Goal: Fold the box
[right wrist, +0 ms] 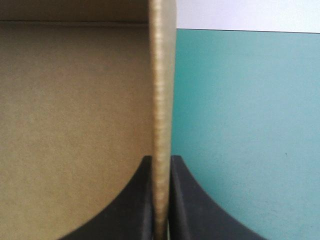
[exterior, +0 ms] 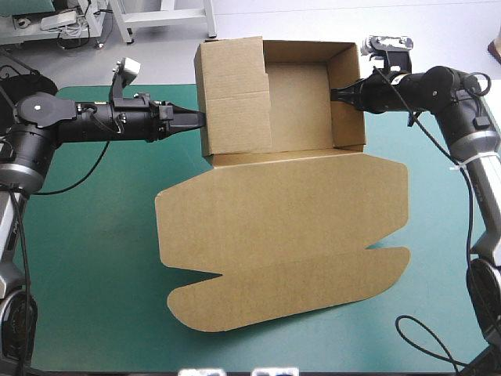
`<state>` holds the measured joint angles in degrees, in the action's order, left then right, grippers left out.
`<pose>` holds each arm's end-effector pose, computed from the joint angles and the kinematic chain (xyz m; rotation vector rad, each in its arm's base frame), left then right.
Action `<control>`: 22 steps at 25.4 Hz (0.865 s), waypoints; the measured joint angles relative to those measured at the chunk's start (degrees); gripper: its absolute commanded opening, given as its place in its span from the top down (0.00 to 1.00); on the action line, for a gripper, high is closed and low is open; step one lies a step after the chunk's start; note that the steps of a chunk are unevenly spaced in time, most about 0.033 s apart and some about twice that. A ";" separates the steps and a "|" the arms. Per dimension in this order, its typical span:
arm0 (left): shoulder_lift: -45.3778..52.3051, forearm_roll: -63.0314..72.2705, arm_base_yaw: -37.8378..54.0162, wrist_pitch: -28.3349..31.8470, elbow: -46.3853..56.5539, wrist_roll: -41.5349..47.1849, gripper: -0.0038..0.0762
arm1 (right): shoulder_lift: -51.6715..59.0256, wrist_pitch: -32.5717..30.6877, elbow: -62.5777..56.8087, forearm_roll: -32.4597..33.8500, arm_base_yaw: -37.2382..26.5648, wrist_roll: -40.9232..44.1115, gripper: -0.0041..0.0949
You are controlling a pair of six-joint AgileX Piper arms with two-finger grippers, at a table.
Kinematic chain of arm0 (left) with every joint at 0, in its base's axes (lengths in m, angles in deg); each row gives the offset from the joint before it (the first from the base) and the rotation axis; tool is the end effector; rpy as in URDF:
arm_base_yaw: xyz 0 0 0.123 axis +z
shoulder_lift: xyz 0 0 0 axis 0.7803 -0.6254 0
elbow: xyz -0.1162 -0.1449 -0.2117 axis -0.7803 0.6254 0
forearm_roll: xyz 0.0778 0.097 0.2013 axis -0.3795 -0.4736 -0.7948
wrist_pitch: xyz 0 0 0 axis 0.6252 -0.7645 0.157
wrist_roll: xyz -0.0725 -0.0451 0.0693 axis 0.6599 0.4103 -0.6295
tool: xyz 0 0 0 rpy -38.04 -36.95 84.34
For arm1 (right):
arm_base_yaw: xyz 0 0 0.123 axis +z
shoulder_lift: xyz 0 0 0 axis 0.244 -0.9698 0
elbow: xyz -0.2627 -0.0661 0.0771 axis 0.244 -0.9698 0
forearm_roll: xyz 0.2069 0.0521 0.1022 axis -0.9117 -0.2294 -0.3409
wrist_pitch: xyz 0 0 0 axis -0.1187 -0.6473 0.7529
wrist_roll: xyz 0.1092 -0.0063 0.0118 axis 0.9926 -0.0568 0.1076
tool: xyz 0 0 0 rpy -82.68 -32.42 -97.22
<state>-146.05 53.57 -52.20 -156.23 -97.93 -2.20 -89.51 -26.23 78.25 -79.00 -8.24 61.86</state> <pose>0.3086 -0.1008 0.4097 0.3642 2.1057 -1.3055 0.3821 0.0752 0.3914 -0.1756 2.2002 0.4821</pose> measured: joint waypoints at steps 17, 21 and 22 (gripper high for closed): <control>0.00 -12.31 0.00 6.19 0.00 1.29 0.41 | -1.58 5.10 0.00 6.53 7.16 3.56 0.96; -0.63 -17.06 0.00 7.35 0.19 3.01 0.62 | -1.83 7.22 -0.06 10.92 11.11 5.80 0.95; -1.37 -18.18 0.05 8.05 0.19 3.27 0.67 | -1.84 7.22 -0.06 12.02 11.74 6.29 0.95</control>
<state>-147.41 35.39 -52.15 -148.18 -97.74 1.07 -91.35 -19.01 78.20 -66.98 3.50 68.15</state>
